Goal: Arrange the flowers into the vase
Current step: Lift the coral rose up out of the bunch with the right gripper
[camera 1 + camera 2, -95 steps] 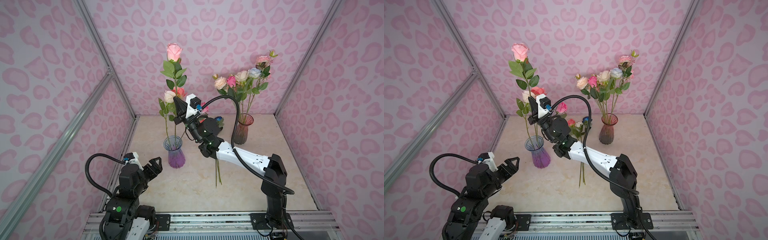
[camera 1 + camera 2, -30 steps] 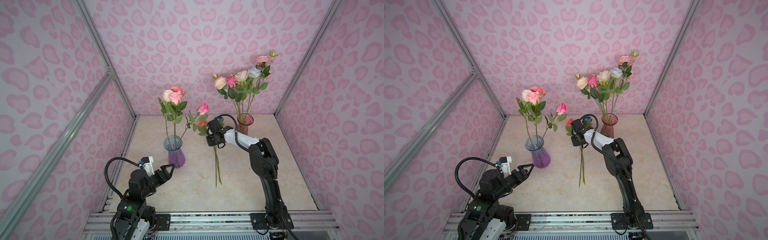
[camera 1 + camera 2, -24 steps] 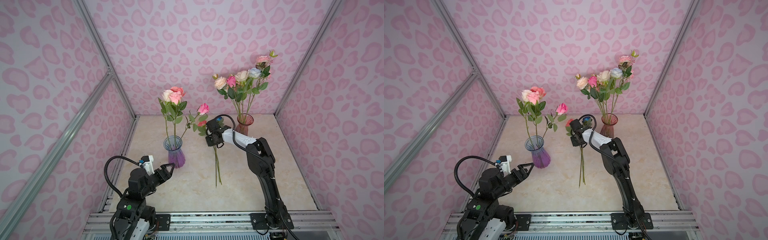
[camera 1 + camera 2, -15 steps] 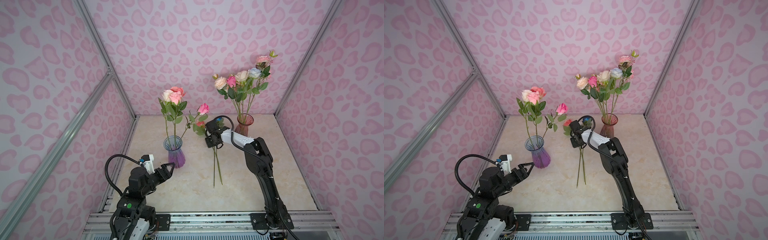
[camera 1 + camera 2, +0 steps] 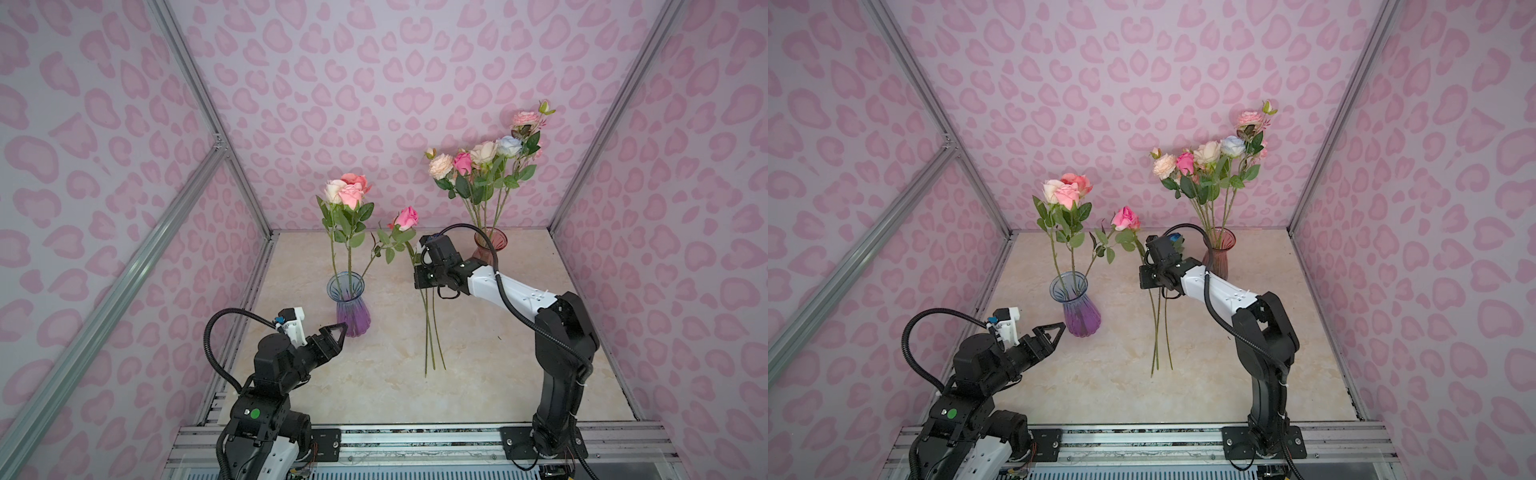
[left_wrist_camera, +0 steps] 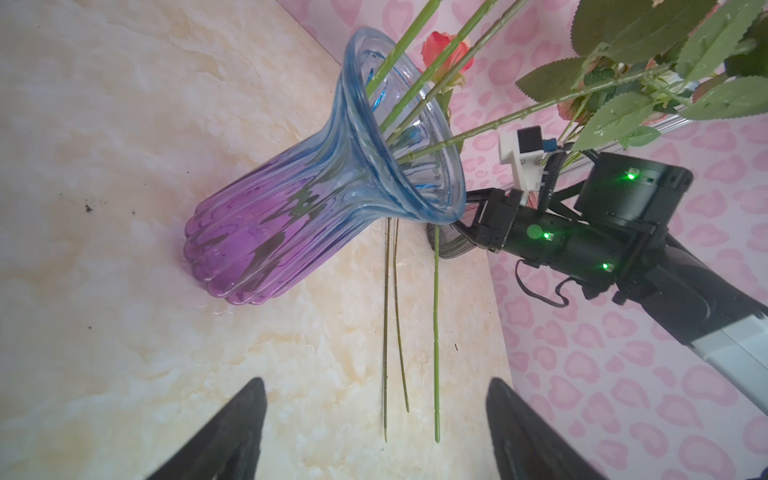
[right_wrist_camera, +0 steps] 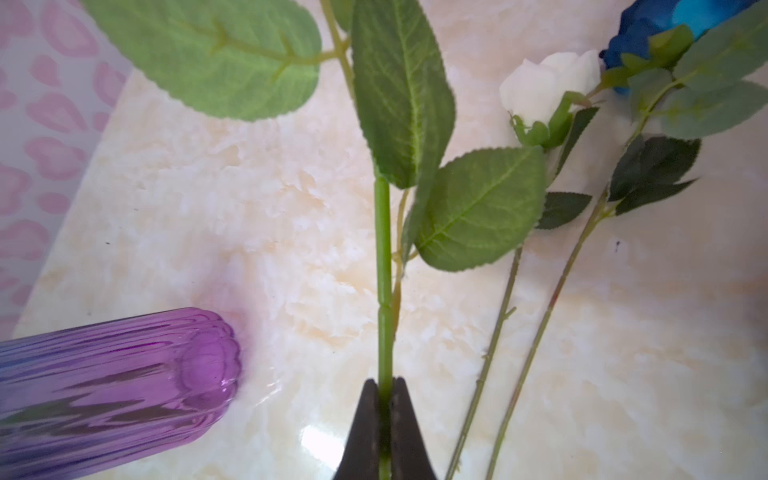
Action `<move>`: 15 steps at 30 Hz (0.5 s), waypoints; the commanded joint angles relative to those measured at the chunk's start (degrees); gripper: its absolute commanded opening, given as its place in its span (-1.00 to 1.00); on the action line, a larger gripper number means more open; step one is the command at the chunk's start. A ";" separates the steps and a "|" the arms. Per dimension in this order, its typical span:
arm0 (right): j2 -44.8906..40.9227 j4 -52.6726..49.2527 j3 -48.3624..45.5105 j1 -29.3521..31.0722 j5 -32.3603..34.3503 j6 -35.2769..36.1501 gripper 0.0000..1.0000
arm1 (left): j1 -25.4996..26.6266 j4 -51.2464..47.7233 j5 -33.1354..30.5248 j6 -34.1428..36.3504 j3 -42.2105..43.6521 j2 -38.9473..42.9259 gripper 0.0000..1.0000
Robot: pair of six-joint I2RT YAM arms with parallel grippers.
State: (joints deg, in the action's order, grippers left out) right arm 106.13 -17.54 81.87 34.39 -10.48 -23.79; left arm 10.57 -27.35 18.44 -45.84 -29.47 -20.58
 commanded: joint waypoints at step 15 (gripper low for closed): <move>-32.30 9.54 -17.34 4.85 15.38 -0.25 -1.00 | -0.03 -13.90 -26.58 -3.16 -6.55 2.86 0.99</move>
State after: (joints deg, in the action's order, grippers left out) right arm 76.55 -10.11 66.06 39.46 -0.16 -25.21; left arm 10.55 -37.89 -0.84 -48.36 -34.33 -17.30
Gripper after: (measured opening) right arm 0.050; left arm 0.983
